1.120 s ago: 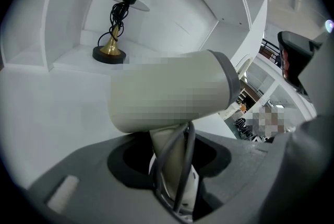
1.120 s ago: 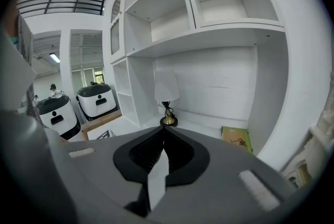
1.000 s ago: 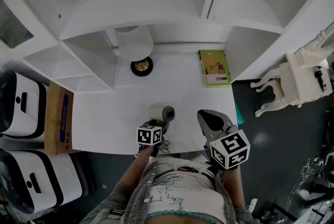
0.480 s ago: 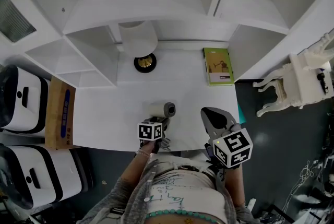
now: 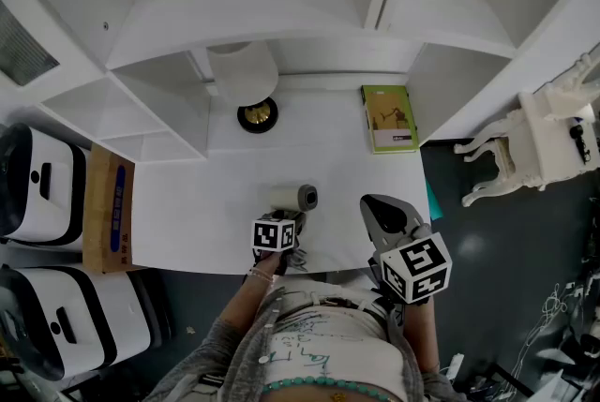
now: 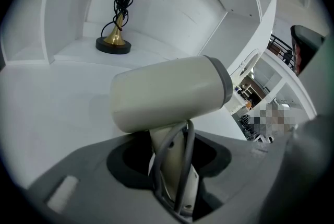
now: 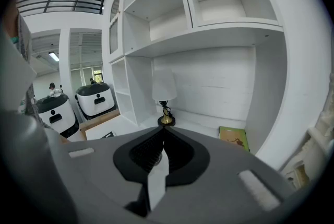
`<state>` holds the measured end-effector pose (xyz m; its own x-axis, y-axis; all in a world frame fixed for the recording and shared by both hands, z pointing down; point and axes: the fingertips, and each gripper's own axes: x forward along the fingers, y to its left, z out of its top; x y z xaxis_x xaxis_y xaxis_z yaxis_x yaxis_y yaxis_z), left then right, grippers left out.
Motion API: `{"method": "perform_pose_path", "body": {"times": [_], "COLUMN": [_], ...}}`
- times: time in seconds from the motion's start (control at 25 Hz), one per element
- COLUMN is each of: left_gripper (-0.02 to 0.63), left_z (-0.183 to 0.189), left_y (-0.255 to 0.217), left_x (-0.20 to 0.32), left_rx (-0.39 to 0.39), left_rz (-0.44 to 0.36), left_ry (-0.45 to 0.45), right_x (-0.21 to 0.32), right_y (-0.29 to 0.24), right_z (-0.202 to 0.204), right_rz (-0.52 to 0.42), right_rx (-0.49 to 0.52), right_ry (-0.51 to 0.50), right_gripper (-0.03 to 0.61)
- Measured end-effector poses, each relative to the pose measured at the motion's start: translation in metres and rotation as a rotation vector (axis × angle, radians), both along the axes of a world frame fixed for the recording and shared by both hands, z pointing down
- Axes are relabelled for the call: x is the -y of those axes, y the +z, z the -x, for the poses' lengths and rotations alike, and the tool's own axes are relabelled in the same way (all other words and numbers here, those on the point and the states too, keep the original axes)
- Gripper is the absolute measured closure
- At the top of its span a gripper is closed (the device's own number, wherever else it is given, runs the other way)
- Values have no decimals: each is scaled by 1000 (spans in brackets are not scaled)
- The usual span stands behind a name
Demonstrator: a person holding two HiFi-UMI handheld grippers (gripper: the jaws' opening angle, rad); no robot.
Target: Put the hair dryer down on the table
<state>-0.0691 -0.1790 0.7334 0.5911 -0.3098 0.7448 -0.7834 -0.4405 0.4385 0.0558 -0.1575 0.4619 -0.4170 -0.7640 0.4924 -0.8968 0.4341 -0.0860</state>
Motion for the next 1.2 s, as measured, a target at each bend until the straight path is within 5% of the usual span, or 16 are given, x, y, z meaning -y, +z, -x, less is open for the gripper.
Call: {"method": "perform_pose_path", "body": {"times": [0.36,1.2], "left_gripper": [429,429], "left_z": [-12,-25], "left_y": [9,19], "left_x": [-3,-7], "left_rx": [106,211], "left_rz": [20,49], "left_ry": [71,162], "right_x": [-1,-13], "right_y": [1,6], "right_z": [-6,-29], "right_rz": [-1,4], "right_rx": [18,26], "right_ry": [18,58], "right_gripper": [549,549]}}
